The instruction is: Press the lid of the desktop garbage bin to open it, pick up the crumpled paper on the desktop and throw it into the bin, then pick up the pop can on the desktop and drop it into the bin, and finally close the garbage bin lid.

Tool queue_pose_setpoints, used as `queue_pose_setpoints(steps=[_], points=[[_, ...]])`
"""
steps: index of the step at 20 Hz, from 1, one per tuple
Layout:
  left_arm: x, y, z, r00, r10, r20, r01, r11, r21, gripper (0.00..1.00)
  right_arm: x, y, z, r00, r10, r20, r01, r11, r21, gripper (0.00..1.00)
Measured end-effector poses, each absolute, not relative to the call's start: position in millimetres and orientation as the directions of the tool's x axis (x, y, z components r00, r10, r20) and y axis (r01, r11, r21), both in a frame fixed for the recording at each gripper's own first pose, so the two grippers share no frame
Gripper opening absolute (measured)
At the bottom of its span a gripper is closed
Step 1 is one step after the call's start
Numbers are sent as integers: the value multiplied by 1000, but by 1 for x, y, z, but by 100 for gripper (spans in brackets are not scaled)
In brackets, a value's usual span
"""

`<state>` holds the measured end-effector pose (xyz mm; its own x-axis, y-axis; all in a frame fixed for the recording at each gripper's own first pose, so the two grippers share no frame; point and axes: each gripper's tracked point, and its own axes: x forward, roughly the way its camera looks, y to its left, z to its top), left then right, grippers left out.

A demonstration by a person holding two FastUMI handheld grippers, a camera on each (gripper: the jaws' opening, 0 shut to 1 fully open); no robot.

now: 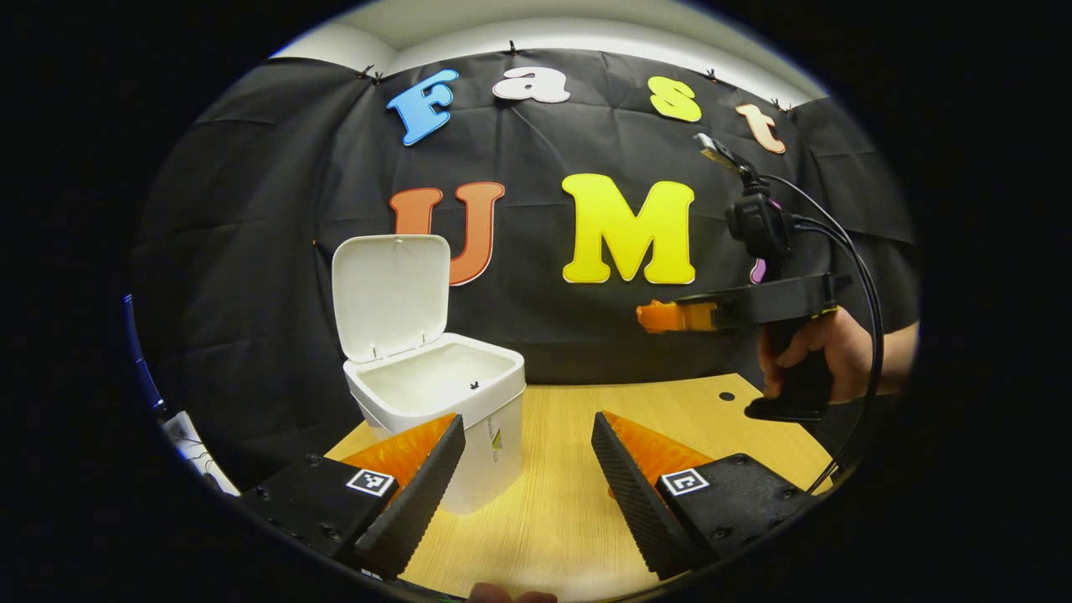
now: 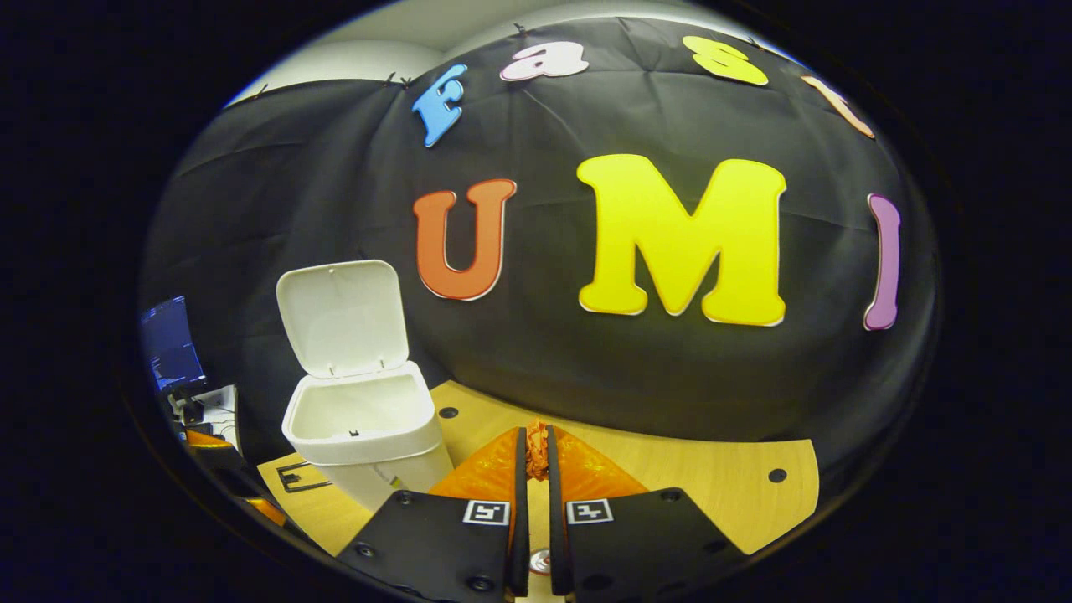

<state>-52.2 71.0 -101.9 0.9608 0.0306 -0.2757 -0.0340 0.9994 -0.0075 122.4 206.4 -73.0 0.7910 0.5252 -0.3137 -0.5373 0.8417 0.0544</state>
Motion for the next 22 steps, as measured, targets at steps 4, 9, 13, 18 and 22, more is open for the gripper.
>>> queue_pose_setpoints(steps=[4,9,13,18,22], points=[[-58,78,-99,963,32,-269,-44,998,-36,99,122,254,-63,760,581,-293,-592,804,59,10],[-64,102,-102,960,69,-271,-85,995,-48,100,116,318,-58,706,650,-281,-663,746,60,10],[-71,125,-103,953,116,-278,-133,990,-43,100,105,363,-72,647,699,-305,-716,694,71,10],[-79,142,-105,946,155,-284,-176,983,-49,99,98,404,-95,590,727,-350,-760,647,63,10],[-83,151,-111,942,161,-294,-183,982,-49,99,97,418,-118,567,720,-400,-771,635,50,13]])
